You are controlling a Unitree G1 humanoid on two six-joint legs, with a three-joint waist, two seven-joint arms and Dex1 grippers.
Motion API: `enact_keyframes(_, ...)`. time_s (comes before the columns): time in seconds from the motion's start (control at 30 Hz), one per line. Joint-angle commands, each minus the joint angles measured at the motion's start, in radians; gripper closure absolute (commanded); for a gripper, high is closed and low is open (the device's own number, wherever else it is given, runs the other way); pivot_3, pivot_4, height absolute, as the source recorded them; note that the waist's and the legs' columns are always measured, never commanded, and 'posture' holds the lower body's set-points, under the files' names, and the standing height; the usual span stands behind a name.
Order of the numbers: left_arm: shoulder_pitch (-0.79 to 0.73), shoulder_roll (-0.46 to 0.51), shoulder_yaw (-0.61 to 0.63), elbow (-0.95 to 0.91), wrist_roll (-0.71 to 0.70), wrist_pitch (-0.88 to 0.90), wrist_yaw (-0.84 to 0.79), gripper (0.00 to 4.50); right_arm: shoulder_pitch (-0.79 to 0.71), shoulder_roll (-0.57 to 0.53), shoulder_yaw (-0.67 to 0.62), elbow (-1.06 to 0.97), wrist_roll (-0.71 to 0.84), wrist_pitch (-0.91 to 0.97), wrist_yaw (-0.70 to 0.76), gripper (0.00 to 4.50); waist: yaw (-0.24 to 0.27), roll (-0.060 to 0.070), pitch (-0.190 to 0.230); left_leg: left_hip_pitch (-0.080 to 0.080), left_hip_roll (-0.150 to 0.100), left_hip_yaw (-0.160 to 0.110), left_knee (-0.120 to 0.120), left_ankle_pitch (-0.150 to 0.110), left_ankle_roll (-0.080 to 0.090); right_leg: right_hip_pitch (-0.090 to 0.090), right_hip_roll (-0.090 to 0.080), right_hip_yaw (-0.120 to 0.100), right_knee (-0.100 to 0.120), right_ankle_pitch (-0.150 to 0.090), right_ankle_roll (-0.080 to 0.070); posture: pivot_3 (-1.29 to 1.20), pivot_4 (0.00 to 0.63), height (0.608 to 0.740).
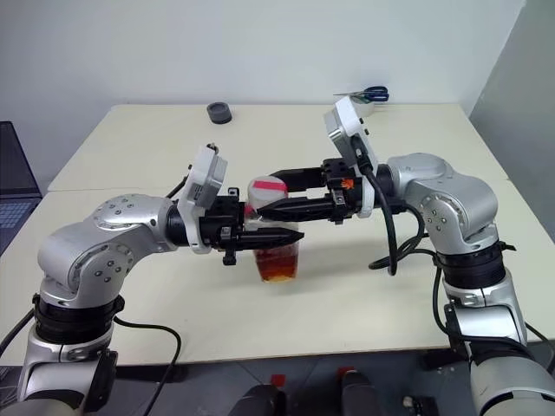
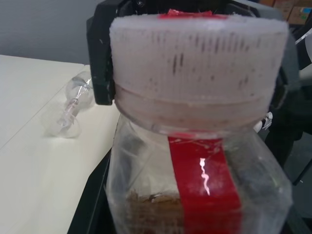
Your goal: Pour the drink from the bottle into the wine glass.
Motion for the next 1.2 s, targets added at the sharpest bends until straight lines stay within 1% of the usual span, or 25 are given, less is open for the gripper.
enact_keyframes(0.03, -0.007, 0.012, 0.023, -0.010, 0.014, -0.060, -0.011, 2.76, 0.035, -0.046, -0.093, -0.043, 0.033, 0.042, -0.068, 1.21, 0.002, 0.000, 0.000, 0.000, 0.000, 0.000, 0.000, 0.000, 0.000, 0.000, 0.000, 0.000, 0.000, 0.000, 0.000, 0.00, 0.150, 0.740)
enact_keyframes(0.13, -0.011, -0.003, 0.027, 0.013, 0.038, -0.081, 0.029, 2.76, 0.114, -0.078, -0.151, -0.124, 0.029, 0.056, -0.159, 0.17, 0.004, 0.000, 0.000, 0.000, 0.000, 0.000, 0.000, 0.000, 0.000, 0.000, 0.000, 0.000, -0.001, 0.000, 0.000, 0.00, 0.150, 0.740)
enact_keyframes(0.17, -0.015, -0.011, 0.028, 0.025, 0.047, -0.087, 0.046, 2.76, 0.146, -0.087, -0.169, -0.159, 0.040, 0.069, -0.186, 0.08, 0.005, 0.000, 0.000, 0.000, 0.000, 0.000, 0.000, 0.000, 0.000, 0.000, 0.000, 0.000, -0.001, 0.000, 0.000, 0.00, 0.150, 0.740)
enact_keyframes(0.27, -0.024, -0.035, 0.024, 0.061, 0.076, -0.111, 0.083, 2.76, 0.202, -0.070, -0.221, -0.256, 0.092, 0.119, -0.304, 0.08, 0.004, 0.000, 0.000, 0.000, 0.000, 0.000, 0.000, 0.000, 0.000, 0.000, 0.000, 0.000, -0.001, 0.000, 0.000, 0.00, 0.150, 0.740)
enact_keyframes(0.33, -0.029, -0.054, 0.012, 0.086, 0.099, -0.130, 0.100, 2.76, 0.208, -0.028, -0.225, -0.317, 0.100, 0.134, -0.410, 0.08, -0.002, 0.000, 0.000, 0.000, 0.000, 0.001, -0.001, 0.000, 0.000, 0.000, 0.000, 0.001, 0.000, 0.000, 0.000, 0.00, 0.150, 0.740)
enact_keyframes(0.4, -0.030, -0.075, -0.003, 0.109, 0.128, -0.157, 0.113, 2.76, 0.212, 0.003, -0.180, -0.364, 0.039, 0.106, -0.488, 0.08, -0.003, 0.000, 0.000, 0.000, 0.001, 0.001, -0.001, 0.000, 0.000, -0.001, 0.000, 0.001, 0.001, 0.000, 0.000, 0.00, 0.150, 0.740)
enact_keyframes(0.57, -0.031, -0.118, -0.029, 0.129, 0.161, -0.186, 0.121, 2.76, 0.201, 0.092, -0.127, -0.391, -0.016, 0.088, -0.627, 0.08, 0.002, 0.000, 0.000, 0.000, 0.000, 0.001, 0.000, 0.000, 0.000, -0.001, 0.000, 0.001, 0.001, 0.000, 0.000, 0.00, 0.150, 0.740)
enact_keyframes(0.7, -0.038, -0.123, -0.037, 0.136, 0.168, -0.195, 0.106, 2.76, 0.188, 0.120, -0.103, -0.382, -0.033, 0.077, -0.658, 0.08, 0.002, 0.000, 0.000, 0.000, 0.000, 0.001, 0.000, 0.000, 0.000, -0.001, 0.000, 0.001, 0.001, 0.000, 0.000, 0.00, 0.150, 0.740)
enact_keyframes(0.9, -0.028, -0.109, -0.035, 0.126, 0.170, -0.191, 0.084, 2.76, 0.171, 0.137, -0.103, -0.361, -0.012, 0.078, -0.652, 0.08, 0.001, 0.000, 0.000, 0.000, 0.000, 0.001, 0.000, 0.000, 0.000, -0.001, 0.000, 0.001, 0.001, 0.000, 0.000, 0.00, 0.150, 0.740)
enact_keyframes(1.0, -0.025, -0.103, -0.031, 0.120, 0.168, -0.188, 0.081, 2.76, 0.175, 0.131, -0.104, -0.364, 0.004, 0.083, -0.636, 0.70, 0.000, 0.000, 0.000, 0.000, 0.000, 0.001, 0.000, 0.000, 0.000, -0.001, 0.000, 0.001, 0.000, 0.000, 0.000, 0.00, 0.150, 0.740)
enact_keyframes(1.1, -0.022, -0.099, -0.030, 0.115, 0.167, -0.186, 0.083, 2.76, 0.189, 0.126, -0.101, -0.368, 0.016, 0.088, -0.621, 1.71, 0.000, 0.000, 0.000, 0.000, 0.000, 0.001, 0.000, 0.000, 0.000, -0.001, 0.000, 0.001, 0.000, 0.000, 0.000, 0.00, 0.150, 0.740)
enact_keyframes(1.17, -0.024, -0.099, -0.030, 0.113, 0.166, -0.185, 0.084, 2.76, 0.197, 0.120, -0.097, -0.368, 0.021, 0.089, -0.611, 2.50, 0.000, 0.000, 0.000, 0.000, 0.000, 0.001, 0.000, 0.000, 0.000, -0.001, 0.000, 0.001, 0.001, 0.000, 0.000, 0.00, 0.150, 0.740)
enact_keyframes(1.2, -0.027, -0.099, -0.029, 0.112, 0.165, -0.183, 0.085, 2.76, 0.201, 0.118, -0.095, -0.369, 0.024, 0.088, -0.608, 2.75, 0.000, 0.000, 0.000, 0.000, 0.000, 0.001, 0.000, 0.000, 0.000, -0.001, 0.000, 0.001, 0.001, 0.000, 0.000, 0.00, 0.150, 0.740)
